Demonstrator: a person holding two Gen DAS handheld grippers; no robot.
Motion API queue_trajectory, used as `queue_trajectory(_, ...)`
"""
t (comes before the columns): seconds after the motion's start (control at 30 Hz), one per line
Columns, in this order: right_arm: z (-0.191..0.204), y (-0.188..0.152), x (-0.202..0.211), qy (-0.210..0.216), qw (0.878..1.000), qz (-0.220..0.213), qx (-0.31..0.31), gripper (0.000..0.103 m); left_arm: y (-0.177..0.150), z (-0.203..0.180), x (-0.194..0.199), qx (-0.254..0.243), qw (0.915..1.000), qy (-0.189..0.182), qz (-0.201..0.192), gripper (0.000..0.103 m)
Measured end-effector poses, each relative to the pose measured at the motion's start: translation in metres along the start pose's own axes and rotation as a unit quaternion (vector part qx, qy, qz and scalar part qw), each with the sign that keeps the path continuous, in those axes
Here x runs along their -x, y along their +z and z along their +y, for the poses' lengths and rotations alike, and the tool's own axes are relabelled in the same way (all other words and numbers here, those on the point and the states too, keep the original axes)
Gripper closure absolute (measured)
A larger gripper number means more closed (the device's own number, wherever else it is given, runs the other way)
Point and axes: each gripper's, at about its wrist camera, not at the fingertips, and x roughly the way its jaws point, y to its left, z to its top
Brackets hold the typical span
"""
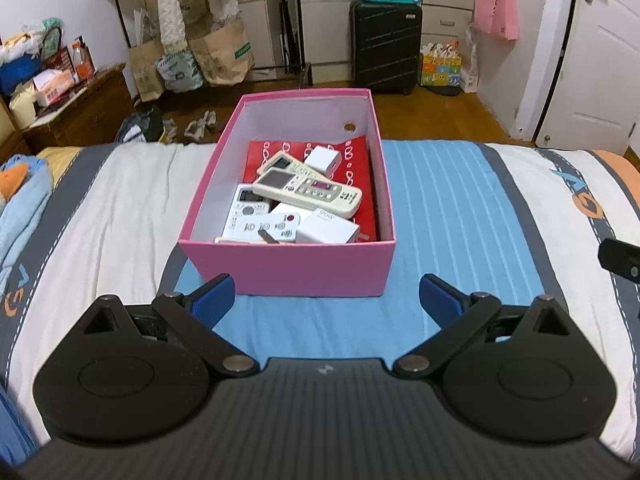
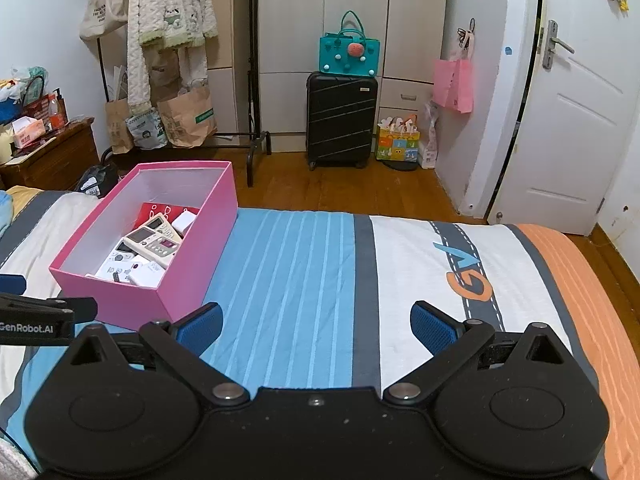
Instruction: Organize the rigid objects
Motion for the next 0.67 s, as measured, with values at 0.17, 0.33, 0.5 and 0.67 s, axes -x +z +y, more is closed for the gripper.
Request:
queue_trajectory(0.17, 0.003, -0.003, 0.002, -0.011, 1.0, -0.015, 0.01, 0.002, -0.001, 0.0, 0.001, -0.007, 1.0, 0.003, -0.007, 0.003)
queue_trajectory(0.33, 0.002, -0.006, -0.004, -0.022, 1.0, -0.014, 0.015, 0.002, -0.002, 0.002, 0.004, 0.002, 0.9997, 0.001, -0.023, 0.003)
queue_trajectory(0.5, -0.002, -0.009, -0.005, -0.017, 1.0, -0.006, 0.008, 0.002, -0.001, 0.001, 0.004, 0.0, 0.9997, 0.004, -0.024, 0.001)
queue_trajectory(0.67, -0.005, -0.011, -0.006, -0.019, 1.0, -0.004, 0.005, 0.002, -0.001, 0.001, 0.004, 0.0, 0.9998, 0.003, -0.021, 0.001)
